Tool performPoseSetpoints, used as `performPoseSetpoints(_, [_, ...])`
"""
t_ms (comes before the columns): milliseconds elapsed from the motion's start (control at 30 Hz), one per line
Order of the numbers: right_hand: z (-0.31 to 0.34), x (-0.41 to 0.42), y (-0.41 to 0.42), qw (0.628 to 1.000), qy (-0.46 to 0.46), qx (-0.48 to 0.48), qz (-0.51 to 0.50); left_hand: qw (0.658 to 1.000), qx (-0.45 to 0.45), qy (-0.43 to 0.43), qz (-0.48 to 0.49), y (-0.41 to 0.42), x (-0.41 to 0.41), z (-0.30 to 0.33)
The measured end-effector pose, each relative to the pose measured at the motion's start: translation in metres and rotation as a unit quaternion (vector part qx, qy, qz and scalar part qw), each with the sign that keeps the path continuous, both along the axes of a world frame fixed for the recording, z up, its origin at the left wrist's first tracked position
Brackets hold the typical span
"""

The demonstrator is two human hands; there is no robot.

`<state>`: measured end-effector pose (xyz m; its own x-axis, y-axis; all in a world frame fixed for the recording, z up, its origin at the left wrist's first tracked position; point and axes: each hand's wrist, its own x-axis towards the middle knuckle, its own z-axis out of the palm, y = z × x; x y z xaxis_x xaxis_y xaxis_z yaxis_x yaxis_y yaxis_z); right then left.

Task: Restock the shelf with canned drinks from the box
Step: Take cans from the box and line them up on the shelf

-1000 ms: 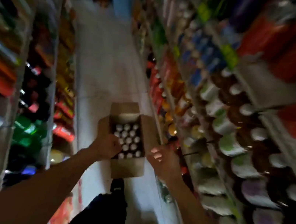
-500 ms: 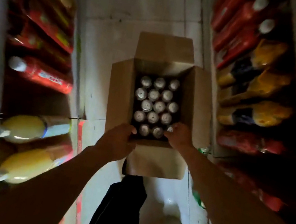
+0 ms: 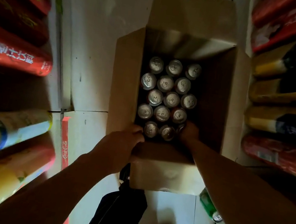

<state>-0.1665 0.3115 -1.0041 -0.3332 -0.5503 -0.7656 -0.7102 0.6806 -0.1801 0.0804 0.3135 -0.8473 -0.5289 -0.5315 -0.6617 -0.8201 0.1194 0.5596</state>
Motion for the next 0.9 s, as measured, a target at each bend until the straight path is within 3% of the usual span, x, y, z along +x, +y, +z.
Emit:
performPoseSetpoints(167, [0.068,-0.002,0.003,0.998,0.002,-0.053,-0.044,0.999,-0.012,-0.04,-0.002,0.001,-0.003,0.007])
performPoseSetpoints(267, [0.169,-0.002,0.004,0.961,-0.126,-0.072,-0.234,0.994,0.031,0.001,0.102,0.002,-0.017,0.037])
performPoseSetpoints(333, [0.241,-0.006,0.006,0.933,-0.199,-0.063,-0.293,0.983,0.015,0.083,0.164,0.001,-0.033,0.072])
performPoseSetpoints(500, [0.436,-0.03,0.017,0.912,-0.264,-0.12,-0.291,0.959,-0.027,0.257,0.116,-0.021,-0.097,0.222])
performPoseSetpoints(667, [0.612,-0.056,0.057,0.892,-0.271,-0.238,-0.271,0.936,-0.137,0.307,0.102,-0.009,-0.15,0.39])
performPoseSetpoints(767, [0.719,-0.071,0.107,0.856,-0.265,-0.357,-0.263,0.916,-0.149,0.349,0.129,0.026,-0.183,0.49])
performPoseSetpoints(900, [0.815,-0.084,0.187,0.82,-0.134,-0.498,-0.247,0.875,-0.127,0.442,0.154,0.102,-0.232,0.606])
